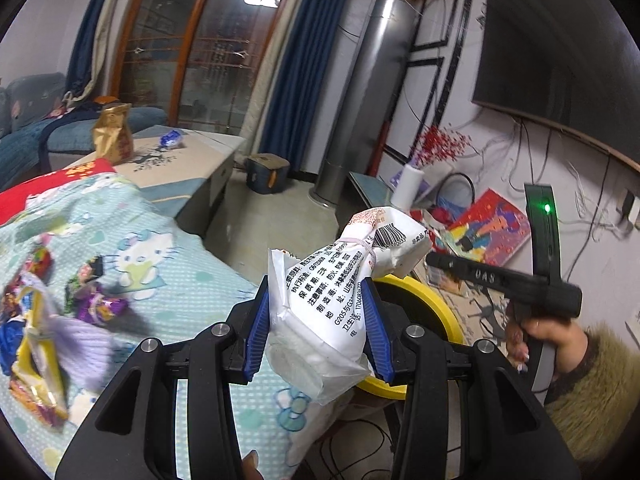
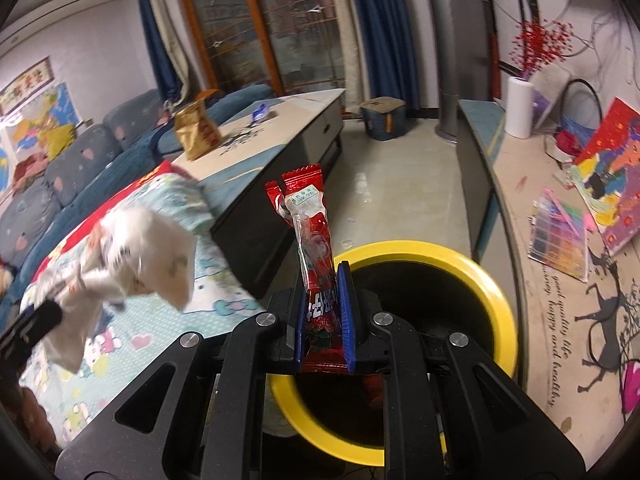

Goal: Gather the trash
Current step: 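Carry both items over the yellow bin and open both tools to drop them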

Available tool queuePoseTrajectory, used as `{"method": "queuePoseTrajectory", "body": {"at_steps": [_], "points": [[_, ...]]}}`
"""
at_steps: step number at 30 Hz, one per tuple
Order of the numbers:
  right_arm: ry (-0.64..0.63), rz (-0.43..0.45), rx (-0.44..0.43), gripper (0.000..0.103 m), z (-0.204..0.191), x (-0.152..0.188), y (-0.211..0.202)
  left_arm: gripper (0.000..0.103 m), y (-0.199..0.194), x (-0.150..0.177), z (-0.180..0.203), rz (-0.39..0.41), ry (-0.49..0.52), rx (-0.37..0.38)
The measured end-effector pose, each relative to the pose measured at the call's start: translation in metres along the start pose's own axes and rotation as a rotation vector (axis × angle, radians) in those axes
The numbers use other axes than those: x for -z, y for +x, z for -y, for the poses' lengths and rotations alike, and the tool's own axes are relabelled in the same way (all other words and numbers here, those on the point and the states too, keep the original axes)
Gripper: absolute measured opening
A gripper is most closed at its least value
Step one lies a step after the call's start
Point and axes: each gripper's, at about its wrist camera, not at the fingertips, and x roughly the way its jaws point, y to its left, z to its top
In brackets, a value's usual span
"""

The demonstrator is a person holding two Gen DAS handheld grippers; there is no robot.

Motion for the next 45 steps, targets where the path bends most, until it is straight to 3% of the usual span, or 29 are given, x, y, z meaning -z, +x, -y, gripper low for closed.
{"method": "queuePoseTrajectory", "body": {"at_steps": [19,35,37,40,42,45], "points": [[0.176,-0.023,0.104,0.01,0.081,0.011,0.008,0.041,0.067,0.031,0.055,-0.143,0.146,0.063],[0.256,-0.084,0.09,0.013,0.11,0.026,0.026,0.042,0.126,0.057,0.085,-0.28,0.257,0.112],[0.259,-0.088,0.091,0.017,0.111,0.026,0.027,0.047,0.133,0.058,0.089,-0.28,0.278,0.127],[0.274,-0.093,0.097,0.024,0.115,0.027,0.027,0.063,0.139,0.057,0.089,-0.281,0.277,0.131],[0.272,-0.091,0.109,0.033,0.115,0.027,0.026,0.086,0.14,0.053,0.086,-0.272,0.253,0.135],[0.266,-0.079,0.119,0.037,0.113,0.027,0.022,0.091,0.135,0.046,0.08,-0.245,0.217,0.132]]}}
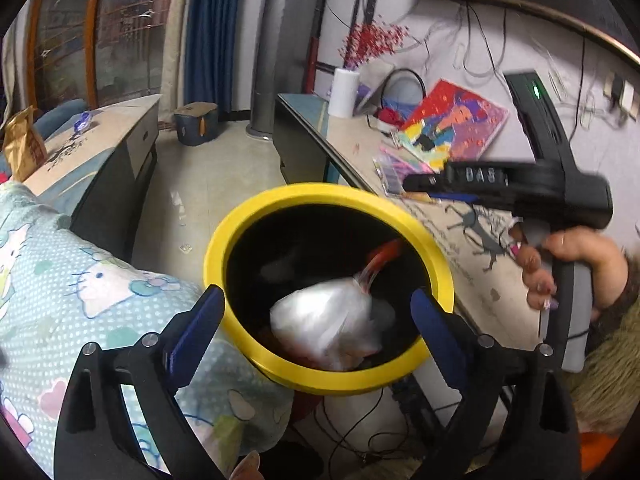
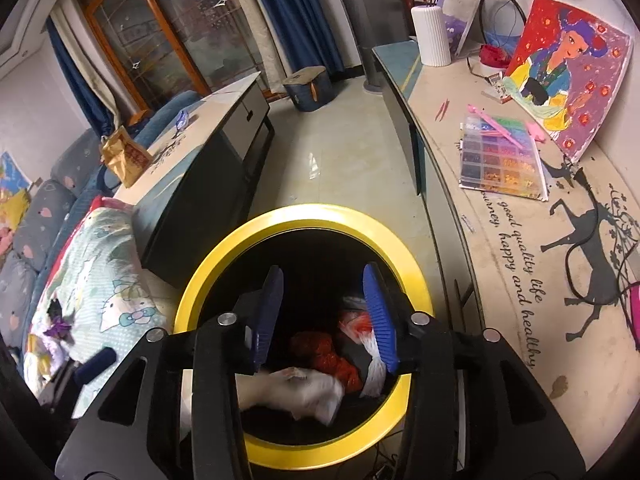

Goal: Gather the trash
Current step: 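Carry both items over the yellow bin and open both tools to drop them, then move both open tools back over the remaining trash on the bedspread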

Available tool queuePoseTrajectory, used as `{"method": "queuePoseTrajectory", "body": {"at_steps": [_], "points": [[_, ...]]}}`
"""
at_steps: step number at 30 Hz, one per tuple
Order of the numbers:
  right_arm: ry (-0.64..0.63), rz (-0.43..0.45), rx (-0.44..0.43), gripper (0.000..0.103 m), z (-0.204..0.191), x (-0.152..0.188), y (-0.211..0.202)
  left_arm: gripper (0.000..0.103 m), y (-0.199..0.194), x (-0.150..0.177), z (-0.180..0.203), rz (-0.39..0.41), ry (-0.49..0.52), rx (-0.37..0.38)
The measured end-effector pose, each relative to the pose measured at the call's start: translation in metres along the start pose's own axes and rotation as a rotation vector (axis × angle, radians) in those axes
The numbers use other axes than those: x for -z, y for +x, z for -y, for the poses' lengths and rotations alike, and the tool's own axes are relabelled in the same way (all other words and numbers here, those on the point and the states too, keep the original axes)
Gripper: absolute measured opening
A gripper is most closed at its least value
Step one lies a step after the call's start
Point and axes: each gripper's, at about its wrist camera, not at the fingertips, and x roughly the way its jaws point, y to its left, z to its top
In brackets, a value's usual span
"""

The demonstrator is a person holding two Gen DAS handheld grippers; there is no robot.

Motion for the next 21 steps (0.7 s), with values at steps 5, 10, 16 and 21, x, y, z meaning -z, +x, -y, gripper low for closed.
{"method": "queuePoseTrajectory", "body": {"at_steps": [5,10,16,21], "points": [[-0.031,0.014,0.0,0.044,-0.011,0.001,-0.005,0.092,-0.018,-0.001,-0.012,0.042,-0.051,-0.031],[-0.089,0.039,-0.012,0.051,-0.032,0.002,-0.012,0.093,-0.041,-0.001,-0.025,0.09,-0.094,-0.07],[-0.154,0.062,-0.037,0.056,-0.059,0.004,-0.022,0.093,-0.07,-0.003,-0.04,0.158,-0.118,-0.14],[-0.201,0.071,-0.063,0.06,-0.081,0.009,-0.029,0.093,-0.091,-0.002,-0.05,0.202,-0.139,-0.184]]}}
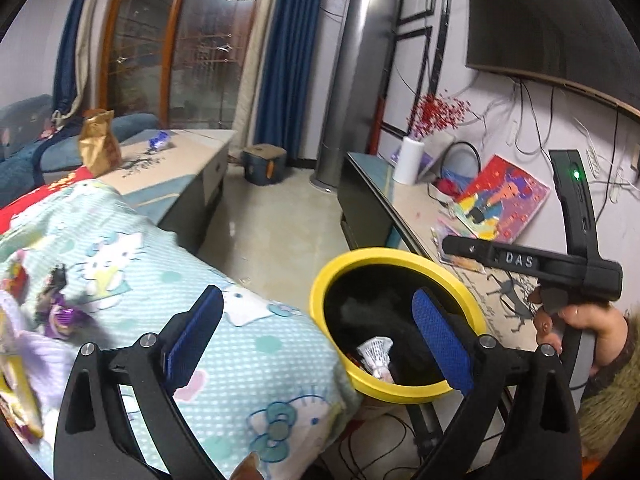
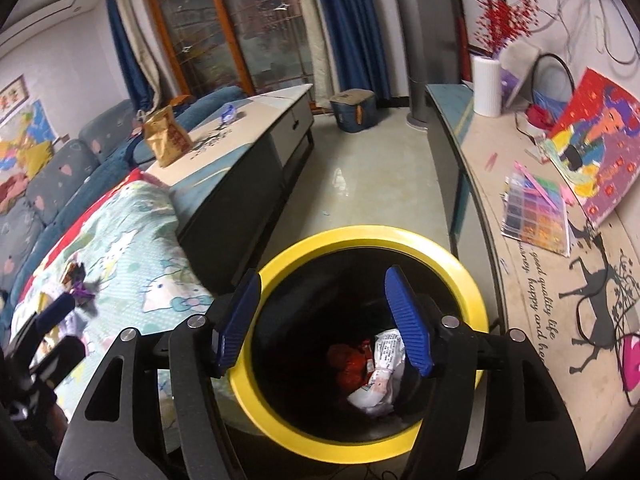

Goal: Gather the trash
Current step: 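Move both open tools back over the remaining trash on the bedspread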

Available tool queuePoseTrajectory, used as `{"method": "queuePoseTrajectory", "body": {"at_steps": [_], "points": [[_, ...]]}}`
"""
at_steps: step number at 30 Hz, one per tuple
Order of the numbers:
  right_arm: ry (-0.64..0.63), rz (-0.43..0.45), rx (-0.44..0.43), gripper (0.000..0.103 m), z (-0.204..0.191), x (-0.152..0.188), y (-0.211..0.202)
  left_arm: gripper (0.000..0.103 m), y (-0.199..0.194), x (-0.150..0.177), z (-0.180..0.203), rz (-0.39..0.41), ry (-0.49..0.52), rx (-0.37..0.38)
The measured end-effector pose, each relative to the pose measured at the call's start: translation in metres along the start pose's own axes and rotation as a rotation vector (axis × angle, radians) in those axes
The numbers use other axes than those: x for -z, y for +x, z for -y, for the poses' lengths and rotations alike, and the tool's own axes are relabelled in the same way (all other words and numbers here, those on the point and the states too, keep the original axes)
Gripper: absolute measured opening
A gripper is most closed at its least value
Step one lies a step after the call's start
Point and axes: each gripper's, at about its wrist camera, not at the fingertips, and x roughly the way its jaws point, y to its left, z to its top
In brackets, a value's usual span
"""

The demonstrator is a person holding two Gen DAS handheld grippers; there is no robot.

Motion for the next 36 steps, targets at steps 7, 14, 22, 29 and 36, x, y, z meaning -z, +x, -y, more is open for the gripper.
{"method": "queuePoseTrajectory", "body": {"at_steps": [7,14,22,29,36], "points": [[-0.058,0.003,-0.041,0.061,-0.028,0.002,-0.003,0.093,-0.027,-0.004,-0.022,0.066,-0.03,-0.065],[-0.114,0.011,-0.092,0.063,-0.061,0.007,-0.011,0.093,-0.055,-0.011,-0.048,0.129,-0.07,-0.133],[-0.175,0.015,-0.156,0.064,-0.096,0.012,-0.02,0.093,-0.078,-0.011,-0.074,0.173,-0.116,-0.195],[-0.231,0.004,-0.215,0.064,-0.131,0.019,-0.023,0.093,-0.101,-0.008,-0.098,0.205,-0.159,-0.254],[-0.289,-0.016,-0.272,0.064,-0.166,0.032,-0.024,0.093,-0.12,-0.003,-0.124,0.221,-0.203,-0.311]]}}
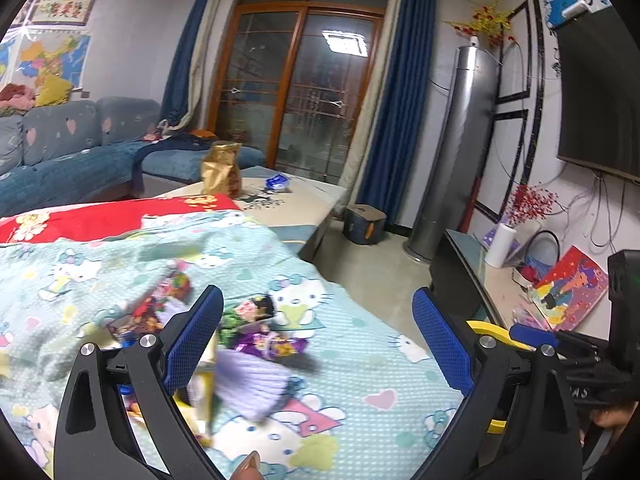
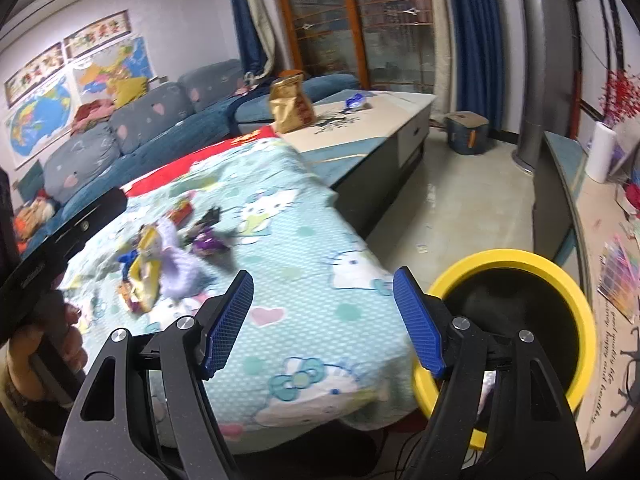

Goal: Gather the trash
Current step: 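Move both open tools back over the remaining trash on the bedspread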

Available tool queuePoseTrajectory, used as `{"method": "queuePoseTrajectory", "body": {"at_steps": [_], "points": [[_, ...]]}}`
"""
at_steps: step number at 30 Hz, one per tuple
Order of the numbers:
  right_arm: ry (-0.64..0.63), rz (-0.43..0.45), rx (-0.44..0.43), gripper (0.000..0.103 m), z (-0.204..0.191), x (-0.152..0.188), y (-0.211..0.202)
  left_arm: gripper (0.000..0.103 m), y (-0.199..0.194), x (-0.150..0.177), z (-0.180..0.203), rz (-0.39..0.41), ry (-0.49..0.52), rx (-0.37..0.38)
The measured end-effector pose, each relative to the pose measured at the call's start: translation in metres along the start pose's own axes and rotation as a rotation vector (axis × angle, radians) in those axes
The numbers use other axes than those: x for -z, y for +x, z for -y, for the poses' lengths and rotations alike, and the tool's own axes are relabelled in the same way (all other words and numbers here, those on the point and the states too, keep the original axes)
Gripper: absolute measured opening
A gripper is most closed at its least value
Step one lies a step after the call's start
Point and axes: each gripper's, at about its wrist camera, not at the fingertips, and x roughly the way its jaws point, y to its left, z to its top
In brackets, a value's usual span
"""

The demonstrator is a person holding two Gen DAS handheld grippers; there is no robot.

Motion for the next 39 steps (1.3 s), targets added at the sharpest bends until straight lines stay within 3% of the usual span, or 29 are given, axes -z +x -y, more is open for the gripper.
{"method": "queuePoseTrajectory", "body": {"at_steps": [17,28,37,39], "points": [[-0.106,-0.035,-0.14,0.065,-0.081,-0.002,0.024,0.093,-0.027,-0.002,-0.086,0.018,-0.088,-0.16],[-0.123,-0.048,-0.202,0.065,-0.119,-0.007,0.046,0.093,-0.044,0.009,-0.144,-0.017,-0.146,-0.275],[-0.128,-0.062,-0.229,0.065,-0.141,-0.012,0.065,0.092,-0.043,0.02,-0.171,-0.073,-0.185,-0.308],[-0.132,-0.065,-0.234,0.065,-0.146,-0.012,0.068,0.087,-0.039,0.024,-0.175,-0.089,-0.197,-0.296]]}}
